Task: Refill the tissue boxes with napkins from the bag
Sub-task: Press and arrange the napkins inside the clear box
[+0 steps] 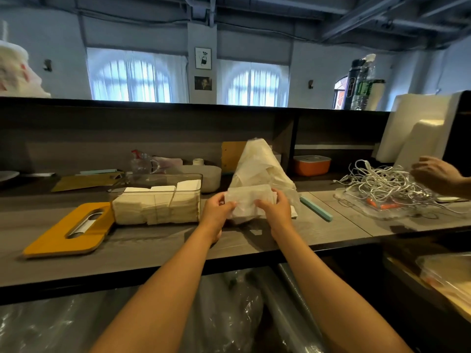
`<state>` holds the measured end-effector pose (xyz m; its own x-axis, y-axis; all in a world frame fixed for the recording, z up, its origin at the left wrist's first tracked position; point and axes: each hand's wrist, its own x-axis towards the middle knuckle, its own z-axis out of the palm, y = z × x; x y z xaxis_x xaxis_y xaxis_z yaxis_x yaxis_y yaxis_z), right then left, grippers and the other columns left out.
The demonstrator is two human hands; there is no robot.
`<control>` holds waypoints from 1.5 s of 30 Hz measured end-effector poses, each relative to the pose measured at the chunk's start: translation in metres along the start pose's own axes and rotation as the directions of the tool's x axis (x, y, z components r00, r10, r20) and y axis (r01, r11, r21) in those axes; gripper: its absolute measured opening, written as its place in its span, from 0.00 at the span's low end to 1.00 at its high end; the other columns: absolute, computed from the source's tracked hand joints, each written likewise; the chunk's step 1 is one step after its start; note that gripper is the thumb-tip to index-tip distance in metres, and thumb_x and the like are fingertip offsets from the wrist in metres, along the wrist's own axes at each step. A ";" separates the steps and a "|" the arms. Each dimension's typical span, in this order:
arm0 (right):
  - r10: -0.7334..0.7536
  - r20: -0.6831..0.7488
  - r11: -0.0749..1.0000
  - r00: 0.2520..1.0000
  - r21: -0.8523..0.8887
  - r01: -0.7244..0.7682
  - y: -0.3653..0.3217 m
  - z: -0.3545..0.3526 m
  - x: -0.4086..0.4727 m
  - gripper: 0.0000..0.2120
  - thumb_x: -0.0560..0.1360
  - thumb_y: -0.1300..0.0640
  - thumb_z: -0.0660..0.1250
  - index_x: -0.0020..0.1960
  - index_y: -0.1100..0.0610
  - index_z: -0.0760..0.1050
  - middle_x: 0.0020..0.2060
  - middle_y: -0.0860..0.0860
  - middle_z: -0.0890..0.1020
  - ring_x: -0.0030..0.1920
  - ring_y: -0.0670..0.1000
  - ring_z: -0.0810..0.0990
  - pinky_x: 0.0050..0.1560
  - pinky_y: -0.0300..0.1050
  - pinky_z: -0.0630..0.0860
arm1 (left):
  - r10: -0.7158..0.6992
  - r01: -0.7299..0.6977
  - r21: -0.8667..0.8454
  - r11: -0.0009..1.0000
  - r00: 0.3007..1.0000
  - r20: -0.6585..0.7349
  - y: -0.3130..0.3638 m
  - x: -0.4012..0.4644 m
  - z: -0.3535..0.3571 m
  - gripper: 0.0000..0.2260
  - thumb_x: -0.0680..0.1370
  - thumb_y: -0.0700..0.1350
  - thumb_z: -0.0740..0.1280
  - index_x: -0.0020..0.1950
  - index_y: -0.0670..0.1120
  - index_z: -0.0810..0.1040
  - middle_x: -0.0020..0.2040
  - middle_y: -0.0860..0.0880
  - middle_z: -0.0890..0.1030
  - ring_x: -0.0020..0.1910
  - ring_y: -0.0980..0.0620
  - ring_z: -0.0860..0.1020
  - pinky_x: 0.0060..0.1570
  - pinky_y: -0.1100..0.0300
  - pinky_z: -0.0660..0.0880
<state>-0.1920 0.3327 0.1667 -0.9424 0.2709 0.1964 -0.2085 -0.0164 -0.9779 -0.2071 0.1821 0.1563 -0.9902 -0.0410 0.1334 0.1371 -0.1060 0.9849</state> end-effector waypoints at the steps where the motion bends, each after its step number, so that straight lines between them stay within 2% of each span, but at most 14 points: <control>1: 0.009 0.008 1.000 1.000 -0.017 -0.008 0.000 0.000 -0.001 0.25 0.73 0.63 0.72 0.68 0.57 0.70 0.58 0.52 0.77 0.59 0.54 0.76 0.46 0.41 0.74 | 0.012 -0.011 0.053 0.999 1.000 -0.019 -0.001 -0.003 0.001 0.10 0.78 0.37 0.68 0.56 0.50 0.78 0.58 0.44 0.82 0.56 0.45 0.80 0.55 0.49 0.80; 5: 0.028 0.125 0.986 0.992 -0.165 -0.007 -0.002 0.008 -0.010 0.28 0.75 0.60 0.70 0.72 0.56 0.65 0.59 0.49 0.73 0.57 0.49 0.72 0.47 0.39 0.71 | 0.024 -0.011 0.113 0.993 0.993 -0.117 0.001 -0.016 0.006 0.14 0.79 0.41 0.65 0.64 0.46 0.76 0.56 0.45 0.80 0.55 0.45 0.78 0.47 0.53 0.78; 8: -0.009 0.218 0.961 0.976 -0.267 0.069 -0.001 0.013 -0.018 0.30 0.74 0.58 0.72 0.72 0.55 0.64 0.57 0.48 0.73 0.57 0.49 0.73 0.43 0.35 0.71 | 0.043 -0.019 0.117 0.993 0.978 -0.205 0.002 -0.020 0.005 0.09 0.80 0.48 0.65 0.60 0.49 0.76 0.57 0.44 0.80 0.54 0.43 0.79 0.54 0.46 0.79; 11: -0.003 0.242 0.954 0.970 -0.291 0.076 0.001 0.012 -0.019 0.32 0.74 0.56 0.71 0.75 0.53 0.61 0.62 0.50 0.73 0.60 0.50 0.72 0.53 0.42 0.72 | 0.103 -0.057 0.168 0.984 0.955 -0.278 0.003 -0.025 0.005 0.09 0.80 0.53 0.64 0.56 0.50 0.76 0.55 0.45 0.80 0.53 0.45 0.78 0.56 0.47 0.78; 14: 0.005 0.209 0.960 0.978 -0.275 0.054 0.001 0.011 -0.018 0.31 0.77 0.56 0.68 0.76 0.53 0.60 0.69 0.54 0.69 0.61 0.51 0.70 0.55 0.44 0.71 | 0.125 -0.071 0.170 0.983 0.936 -0.330 0.005 -0.028 0.007 0.10 0.82 0.54 0.60 0.56 0.49 0.75 0.54 0.47 0.78 0.53 0.48 0.77 0.53 0.52 0.75; 18: -0.005 0.120 0.962 0.993 -0.270 0.037 0.002 0.016 -0.012 0.28 0.79 0.45 0.64 0.74 0.57 0.64 0.70 0.55 0.71 0.67 0.54 0.71 0.58 0.45 0.68 | 0.128 -0.035 0.280 0.959 0.939 -0.320 0.004 -0.027 0.017 0.16 0.84 0.53 0.56 0.62 0.44 0.75 0.53 0.49 0.76 0.52 0.50 0.74 0.49 0.57 0.66; 22: 0.009 -0.057 0.990 0.998 -0.137 -0.016 0.005 0.033 -0.014 0.23 0.78 0.42 0.63 0.66 0.56 0.73 0.59 0.52 0.77 0.56 0.50 0.74 0.56 0.47 0.71 | 0.230 -0.083 0.352 0.932 0.888 -0.399 0.006 -0.026 0.028 0.12 0.83 0.49 0.60 0.60 0.43 0.76 0.52 0.49 0.77 0.50 0.51 0.73 0.47 0.59 0.65; 26: -0.035 -0.153 0.991 0.988 -0.136 0.015 0.010 0.032 -0.012 0.13 0.77 0.45 0.66 0.52 0.54 0.78 0.48 0.49 0.80 0.50 0.50 0.77 0.49 0.46 0.74 | 0.288 -0.142 0.324 0.935 0.837 -0.465 0.005 -0.027 0.024 0.08 0.81 0.44 0.62 0.58 0.45 0.76 0.51 0.51 0.76 0.52 0.51 0.75 0.49 0.56 0.73; 29: -0.011 -0.098 0.985 0.995 -0.173 -0.006 0.009 0.030 -0.013 0.13 0.77 0.46 0.65 0.48 0.56 0.77 0.45 0.52 0.80 0.48 0.52 0.77 0.47 0.47 0.73 | 0.254 -0.128 0.302 0.945 0.867 -0.429 0.004 -0.029 0.025 0.09 0.82 0.45 0.61 0.59 0.45 0.77 0.52 0.51 0.77 0.51 0.52 0.74 0.48 0.59 0.70; 34: 0.011 -0.116 0.984 0.993 -0.176 -0.032 0.008 0.030 -0.017 0.15 0.79 0.48 0.64 0.58 0.58 0.76 0.50 0.51 0.78 0.50 0.50 0.75 0.48 0.45 0.70 | 0.163 -0.061 0.223 0.973 0.864 -0.477 0.005 -0.033 0.022 0.09 0.82 0.46 0.60 0.57 0.45 0.77 0.53 0.48 0.79 0.53 0.49 0.76 0.49 0.57 0.73; 36: 0.001 -0.102 0.985 0.995 -0.172 -0.019 0.006 0.030 -0.017 0.15 0.79 0.49 0.63 0.59 0.58 0.76 0.52 0.52 0.78 0.52 0.51 0.75 0.49 0.46 0.70 | 0.133 -0.050 0.200 0.979 0.894 -0.428 0.006 -0.033 0.021 0.09 0.82 0.48 0.60 0.57 0.46 0.76 0.54 0.48 0.78 0.54 0.48 0.76 0.53 0.54 0.74; 39: -0.015 -0.067 0.981 0.998 -0.193 0.002 0.004 0.030 -0.019 0.13 0.80 0.51 0.62 0.59 0.59 0.77 0.52 0.52 0.78 0.52 0.51 0.75 0.51 0.46 0.70 | 0.164 -0.076 0.255 0.964 0.924 -0.344 0.006 -0.035 0.025 0.10 0.82 0.49 0.60 0.58 0.46 0.77 0.52 0.49 0.78 0.53 0.49 0.75 0.51 0.56 0.71; 42: 0.017 -0.142 0.992 0.990 -0.118 -0.034 0.007 0.027 -0.018 0.08 0.80 0.52 0.62 0.54 0.55 0.75 0.49 0.50 0.77 0.50 0.49 0.74 0.49 0.44 0.70 | 0.185 -0.092 0.231 0.969 0.886 -0.425 0.004 -0.033 0.023 0.09 0.82 0.48 0.62 0.54 0.45 0.77 0.50 0.47 0.79 0.52 0.48 0.77 0.49 0.56 0.73; 45: -0.030 -0.042 0.990 0.999 -0.142 0.024 0.005 0.030 -0.019 0.13 0.79 0.48 0.64 0.58 0.55 0.76 0.49 0.47 0.76 0.51 0.48 0.74 0.51 0.44 0.71 | 0.191 -0.098 0.240 0.966 0.894 -0.406 0.005 -0.034 0.024 0.09 0.82 0.49 0.62 0.55 0.45 0.77 0.50 0.48 0.79 0.51 0.50 0.76 0.48 0.57 0.71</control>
<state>-0.1828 0.2987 0.1600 -0.9239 0.3112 0.2225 -0.1915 0.1273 -0.9732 -0.1736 0.2068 0.1590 -0.8479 -0.4604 0.2628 0.2228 0.1404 0.9647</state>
